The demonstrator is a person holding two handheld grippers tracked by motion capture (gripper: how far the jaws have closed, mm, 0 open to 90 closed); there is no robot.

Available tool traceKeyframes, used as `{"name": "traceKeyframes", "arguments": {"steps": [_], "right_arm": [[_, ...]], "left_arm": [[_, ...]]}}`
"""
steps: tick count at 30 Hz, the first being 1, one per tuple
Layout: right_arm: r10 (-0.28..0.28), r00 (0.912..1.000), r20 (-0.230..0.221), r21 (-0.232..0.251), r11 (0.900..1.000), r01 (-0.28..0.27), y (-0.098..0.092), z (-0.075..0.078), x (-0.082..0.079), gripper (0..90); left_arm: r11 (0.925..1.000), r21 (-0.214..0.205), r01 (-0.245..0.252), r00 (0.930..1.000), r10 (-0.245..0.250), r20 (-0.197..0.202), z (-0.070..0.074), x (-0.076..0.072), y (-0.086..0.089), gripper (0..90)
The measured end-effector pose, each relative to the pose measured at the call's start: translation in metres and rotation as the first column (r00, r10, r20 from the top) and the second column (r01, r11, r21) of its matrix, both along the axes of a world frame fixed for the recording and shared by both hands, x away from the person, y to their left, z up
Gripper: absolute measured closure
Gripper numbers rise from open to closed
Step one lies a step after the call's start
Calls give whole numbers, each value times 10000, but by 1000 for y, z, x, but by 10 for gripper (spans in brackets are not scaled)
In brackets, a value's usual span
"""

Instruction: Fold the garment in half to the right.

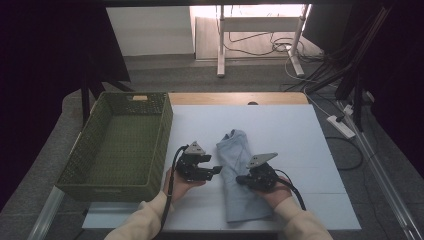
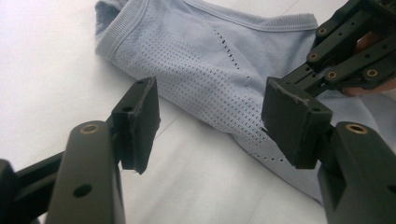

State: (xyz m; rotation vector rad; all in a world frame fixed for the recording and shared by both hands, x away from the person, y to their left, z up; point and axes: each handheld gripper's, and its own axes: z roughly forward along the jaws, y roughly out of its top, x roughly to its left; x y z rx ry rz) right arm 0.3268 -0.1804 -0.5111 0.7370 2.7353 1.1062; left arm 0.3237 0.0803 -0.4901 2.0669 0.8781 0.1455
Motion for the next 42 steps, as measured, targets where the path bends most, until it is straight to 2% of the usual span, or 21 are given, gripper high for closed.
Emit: {"name": "traceKeyframes", "arguments": {"steps": [4, 8, 12, 17, 23, 27, 29, 36, 42], "right_arm": [[95, 9995, 309, 21, 10000, -96, 0, 5, -2, 893], [-209, 9977, 645, 359, 9992, 186, -5, 16, -4, 893], [-243, 9952, 943, 587, 9981, 188, -8, 25, -7, 893], [-290, 9908, 1324, 1268, 9919, 121, -16, 38, -12, 886], [-467, 9892, 1390, 1445, 9891, 264, -26, 42, -19, 806], [-610, 9915, 1150, 1645, 9855, 416, -33, 42, -22, 672], [-960, 9884, 1173, 1749, 9817, 746, -36, 43, -24, 588], [-941, 9865, 1344, 1944, 9786, 668, -44, 44, -34, 503], [-631, 9878, 1422, 1930, 9806, 349, -45, 43, -40, 474]], "left_arm": [[10000, -26, -48, 10000, 48, 6, 1, 0, 1, 368], [10000, -17, -67, 10000, 67, -14, 1, 2, 3, 362], [9999, -61, -119, 9999, 119, 46, 2, 2, 5, 357], [9999, -8, -128, 9998, 128, 131, 4, 2, 7, 352], [9999, -50, -115, 9998, 115, 148, 5, 3, 9, 347], [9999, -90, -118, 9998, 119, 165, 6, 5, 12, 344], [9998, -129, -162, 9998, 164, 143, 6, 5, 14, 344], [9996, -178, -238, 9994, 243, 228, 9, 6, 18, 340], [9996, -148, -243, 9993, 247, 269, 10, 7, 18, 337]]}}
